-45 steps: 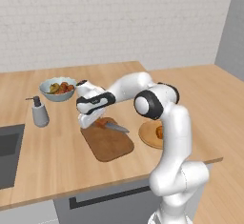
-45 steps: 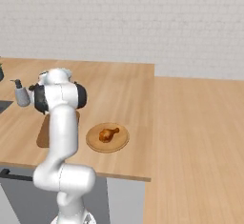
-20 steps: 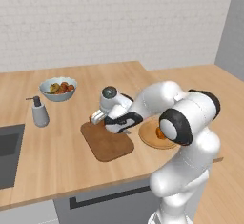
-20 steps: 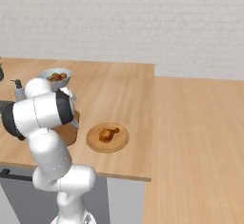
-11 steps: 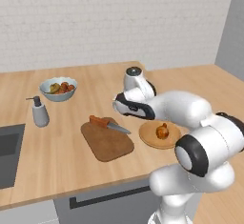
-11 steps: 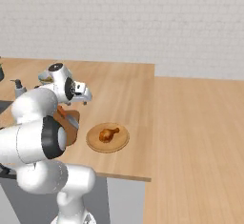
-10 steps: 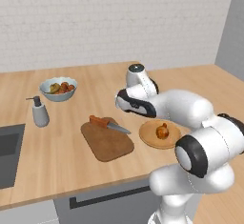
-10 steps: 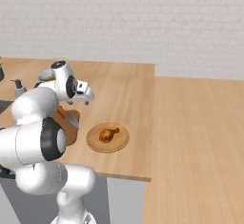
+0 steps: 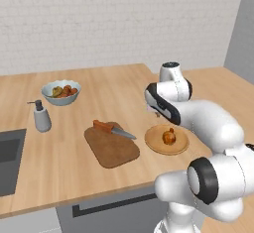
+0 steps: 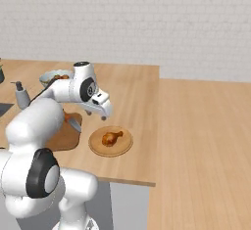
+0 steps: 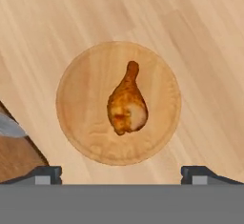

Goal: Pick up the knife from the drawer and place it on the cutting board. Then place the meat from the plate to the cutting board.

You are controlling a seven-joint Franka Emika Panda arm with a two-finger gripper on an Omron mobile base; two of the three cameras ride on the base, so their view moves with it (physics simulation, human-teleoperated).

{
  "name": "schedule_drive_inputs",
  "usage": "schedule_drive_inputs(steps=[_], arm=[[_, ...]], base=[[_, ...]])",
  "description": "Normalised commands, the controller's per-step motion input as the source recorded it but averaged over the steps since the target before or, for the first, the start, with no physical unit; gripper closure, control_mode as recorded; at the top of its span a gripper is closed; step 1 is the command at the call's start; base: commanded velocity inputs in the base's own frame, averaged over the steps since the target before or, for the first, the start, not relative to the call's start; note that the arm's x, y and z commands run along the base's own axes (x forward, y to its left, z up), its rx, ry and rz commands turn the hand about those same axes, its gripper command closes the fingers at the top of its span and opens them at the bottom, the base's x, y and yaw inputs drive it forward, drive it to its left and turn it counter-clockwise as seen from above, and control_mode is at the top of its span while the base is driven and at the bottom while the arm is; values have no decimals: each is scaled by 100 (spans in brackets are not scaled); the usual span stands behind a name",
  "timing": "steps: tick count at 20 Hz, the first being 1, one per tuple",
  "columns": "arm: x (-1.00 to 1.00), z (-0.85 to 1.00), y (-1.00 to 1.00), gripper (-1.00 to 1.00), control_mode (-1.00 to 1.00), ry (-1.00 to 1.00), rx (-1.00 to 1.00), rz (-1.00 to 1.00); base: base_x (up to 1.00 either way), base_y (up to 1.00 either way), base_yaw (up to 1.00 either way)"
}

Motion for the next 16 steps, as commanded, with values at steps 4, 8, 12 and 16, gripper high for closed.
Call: schedule_drive_inputs(steps=[4, 8, 12, 16], arm=[[-21, -52, -66, -100, -100, -3, 0, -28], [19, -12, -37, -100, -100, 0, 3, -21], [64, -11, -7, -100, -100, 0, 12, -16], [64, -26, -1, -100, -100, 0, 11, -12]], base=[[0, 0, 0], [0, 0, 0], [0, 0, 0], [0, 0, 0]])
